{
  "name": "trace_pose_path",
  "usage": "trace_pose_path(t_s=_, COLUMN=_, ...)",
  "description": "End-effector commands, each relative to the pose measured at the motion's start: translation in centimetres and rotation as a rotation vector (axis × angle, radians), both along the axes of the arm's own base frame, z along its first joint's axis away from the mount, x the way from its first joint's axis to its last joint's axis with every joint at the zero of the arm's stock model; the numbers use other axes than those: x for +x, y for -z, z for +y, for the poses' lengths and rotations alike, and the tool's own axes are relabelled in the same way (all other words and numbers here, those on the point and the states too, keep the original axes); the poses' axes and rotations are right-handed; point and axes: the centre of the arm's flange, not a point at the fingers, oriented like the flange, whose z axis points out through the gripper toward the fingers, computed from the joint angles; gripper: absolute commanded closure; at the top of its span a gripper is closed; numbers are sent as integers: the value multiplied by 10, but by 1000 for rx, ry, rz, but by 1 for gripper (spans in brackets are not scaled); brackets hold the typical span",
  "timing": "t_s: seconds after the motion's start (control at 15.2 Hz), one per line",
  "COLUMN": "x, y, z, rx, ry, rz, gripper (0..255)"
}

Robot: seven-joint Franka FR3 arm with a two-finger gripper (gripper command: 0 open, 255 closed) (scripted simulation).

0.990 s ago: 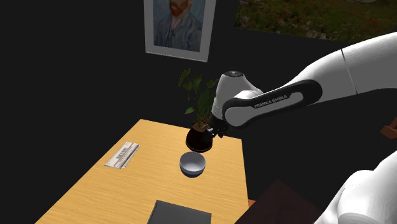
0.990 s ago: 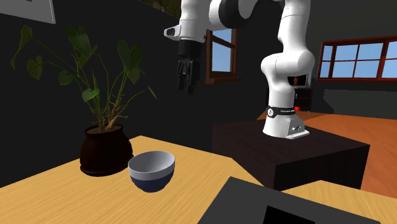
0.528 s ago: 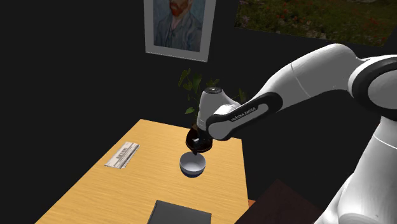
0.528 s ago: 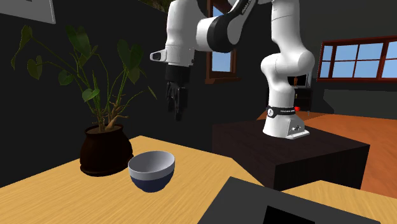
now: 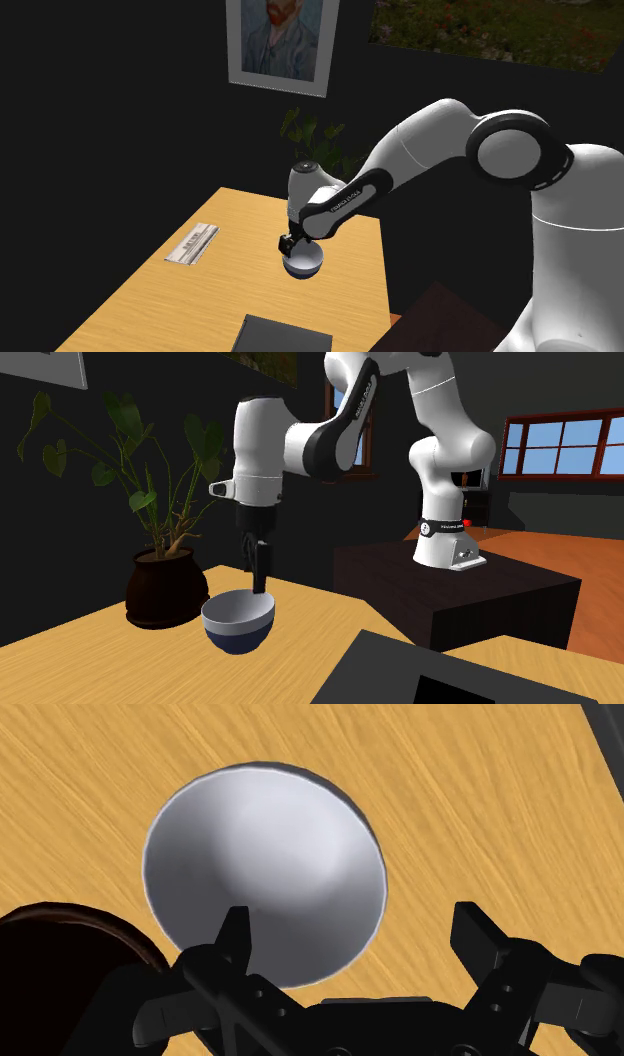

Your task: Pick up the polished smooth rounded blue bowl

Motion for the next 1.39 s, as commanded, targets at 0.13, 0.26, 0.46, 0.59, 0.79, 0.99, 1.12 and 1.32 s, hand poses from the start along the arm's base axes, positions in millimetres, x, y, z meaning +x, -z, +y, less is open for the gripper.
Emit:
trace_pose_path(t_s=0.13, x=23, y=49, z=16, rx=-7, ry=-2, rz=14, gripper=0)
trace_pose_path(t_s=0.26, x=29, y=65, z=19, rx=-9, ry=-2, rz=17, gripper=0)
trace_pose_path(t_s=0.46, x=29, y=81, z=19, rx=-9, ry=-2, rz=17, gripper=0)
trace_pose_path(t_s=0.59, x=29, y=91, z=19, rx=-9, ry=-2, rz=17, gripper=0)
trace_pose_path(t_s=0.79, x=29, y=99, z=19, rx=-9, ry=-2, rz=17, gripper=0)
trace_pose_path(t_s=0.99, x=29, y=99, z=19, rx=-9, ry=-2, rz=17, gripper=255)
trace_pose_path(t_s=1.12, x=29, y=99, z=19, rx=-9, ry=-2, rz=17, gripper=255)
trace_pose_path(t_s=1.32, x=29, y=99, z=19, rx=-9, ry=-2, rz=17, gripper=255)
